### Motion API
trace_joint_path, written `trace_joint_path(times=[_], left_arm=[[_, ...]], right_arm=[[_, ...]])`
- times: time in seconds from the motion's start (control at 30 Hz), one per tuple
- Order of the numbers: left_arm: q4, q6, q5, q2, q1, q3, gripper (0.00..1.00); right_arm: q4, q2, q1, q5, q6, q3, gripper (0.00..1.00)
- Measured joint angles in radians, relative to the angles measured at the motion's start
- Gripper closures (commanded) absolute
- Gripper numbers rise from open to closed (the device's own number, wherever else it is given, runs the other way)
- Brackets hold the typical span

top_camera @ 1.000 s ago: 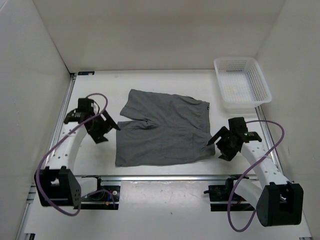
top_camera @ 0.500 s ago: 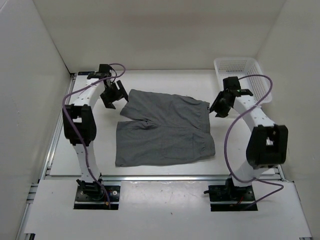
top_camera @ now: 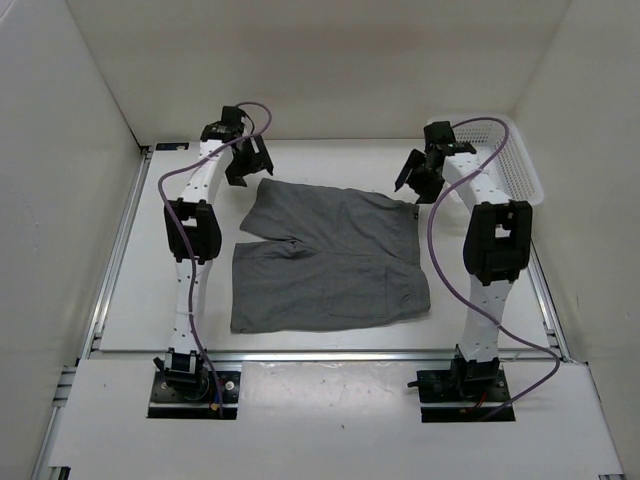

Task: Fold and stack the shorts
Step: Fold the shorts

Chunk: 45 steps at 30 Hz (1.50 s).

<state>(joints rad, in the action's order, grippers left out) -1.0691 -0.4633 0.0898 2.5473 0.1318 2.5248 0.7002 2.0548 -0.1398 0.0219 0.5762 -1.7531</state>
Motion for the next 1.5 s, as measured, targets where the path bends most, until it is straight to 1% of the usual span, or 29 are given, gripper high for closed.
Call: trace_joint_path(times=[0.03, 0.2, 0.3, 0.33, 0.37, 0.43, 0.47, 0.5, 0.57, 0.6, 0.63, 0.7, 0.73, 0.8, 0.87, 0.93, 0.97, 1.03, 1.1, 1.13, 1.17, 1.2, 1.23, 1.27, 1.33, 1.37, 1.43, 1.47, 1.5], left_arm=[[0.008, 0.000, 0.004, 0.016, 0.003, 0.008, 0.03], [0.034, -0.001, 0.079, 0.128, 0.010, 0.060, 0.03], [0.051, -0.007, 0.132, 0.140, 0.014, 0.085, 0.15], [0.056, -0.008, 0.146, 0.142, 0.016, 0.085, 0.23], [0.056, -0.006, 0.161, 0.145, 0.019, 0.085, 0.46], [0.058, -0.007, 0.180, 0.149, 0.020, 0.073, 0.74], [0.058, -0.004, 0.191, 0.149, 0.020, 0.065, 0.85], [0.061, 0.002, 0.204, 0.149, 0.020, 0.056, 0.90], [0.061, 0.003, 0.226, 0.149, 0.016, 0.048, 0.90], [0.062, 0.004, 0.237, 0.148, 0.010, 0.047, 0.90], [0.063, 0.004, 0.243, 0.147, 0.003, 0.047, 0.90], [0.068, 0.006, 0.253, 0.132, -0.015, 0.033, 0.90], [0.074, 0.012, 0.256, 0.114, -0.027, 0.006, 0.90], [0.076, 0.024, 0.256, 0.053, -0.051, -0.064, 0.90], [0.084, 0.041, 0.251, -0.039, -0.069, -0.175, 0.90], [0.091, 0.057, 0.230, -0.167, -0.086, -0.334, 0.88], [0.095, 0.066, 0.219, -0.231, -0.091, -0.411, 0.80], [0.090, 0.080, 0.192, -0.328, -0.095, -0.525, 0.54], [0.087, 0.101, 0.168, -0.367, -0.093, -0.574, 0.29], [0.087, 0.108, 0.158, -0.370, -0.093, -0.584, 0.19], [0.084, 0.106, 0.151, -0.364, -0.093, -0.588, 0.05], [0.083, 0.116, 0.143, -0.357, -0.093, -0.588, 0.02], [0.080, 0.113, 0.132, -0.348, -0.092, -0.586, 0.02], [0.073, 0.111, 0.125, -0.338, -0.092, -0.577, 0.02], [0.056, 0.111, 0.107, -0.307, -0.091, -0.525, 0.05], [0.051, 0.110, 0.099, -0.289, -0.091, -0.490, 0.08], [0.042, 0.107, 0.079, -0.240, -0.091, -0.393, 0.17], [0.037, 0.105, 0.071, -0.211, -0.091, -0.338, 0.19], [0.029, 0.106, 0.063, -0.183, -0.091, -0.283, 0.21]], right_arm=[[0.010, 0.035, -0.006, -0.005, 0.004, -0.043, 0.24], [0.072, 0.206, -0.044, -0.054, 0.002, -0.266, 0.24], [0.095, 0.262, -0.071, -0.081, 0.000, -0.326, 0.24], [0.102, 0.272, -0.077, -0.088, -0.001, -0.330, 0.24], [0.113, 0.280, -0.085, -0.095, -0.002, -0.332, 0.24], [0.121, 0.291, -0.097, -0.102, -0.004, -0.332, 0.27], [0.122, 0.296, -0.100, -0.103, -0.005, -0.332, 0.27], [0.125, 0.301, -0.102, -0.105, -0.007, -0.332, 0.28], [0.126, 0.309, -0.102, -0.104, -0.012, -0.335, 0.33], [0.129, 0.315, -0.102, -0.103, -0.015, -0.340, 0.41], [0.130, 0.322, -0.102, -0.101, -0.023, -0.346, 0.56], [0.137, 0.340, -0.101, -0.101, -0.034, -0.365, 0.79], [0.137, 0.348, -0.100, -0.098, -0.034, -0.369, 0.93], [0.137, 0.356, -0.100, -0.092, -0.040, -0.370, 1.00], [0.132, 0.356, -0.101, -0.085, -0.037, -0.362, 1.00], [0.112, 0.343, -0.108, -0.077, -0.037, -0.336, 1.00], [0.103, 0.335, -0.113, -0.074, -0.037, -0.319, 0.98], [0.094, 0.321, -0.130, -0.074, -0.039, -0.291, 0.91], [0.091, 0.309, -0.148, -0.084, -0.043, -0.278, 0.73], [0.092, 0.303, -0.156, -0.092, -0.047, -0.277, 0.64], [0.090, 0.295, -0.164, -0.101, -0.050, -0.277, 0.52], [0.089, 0.285, -0.171, -0.111, -0.050, -0.277, 0.44], [0.090, 0.275, -0.177, -0.123, -0.052, -0.277, 0.36], [0.090, 0.261, -0.181, -0.137, -0.059, -0.277, 0.33], [0.090, 0.231, -0.182, -0.166, -0.061, -0.277, 0.33], [0.090, 0.217, -0.182, -0.178, -0.061, -0.278, 0.34], [0.091, 0.193, -0.178, -0.198, -0.063, -0.286, 0.50], [0.092, 0.186, -0.175, -0.206, -0.062, -0.295, 0.57], [0.094, 0.183, -0.174, -0.211, -0.066, -0.302, 0.67]])
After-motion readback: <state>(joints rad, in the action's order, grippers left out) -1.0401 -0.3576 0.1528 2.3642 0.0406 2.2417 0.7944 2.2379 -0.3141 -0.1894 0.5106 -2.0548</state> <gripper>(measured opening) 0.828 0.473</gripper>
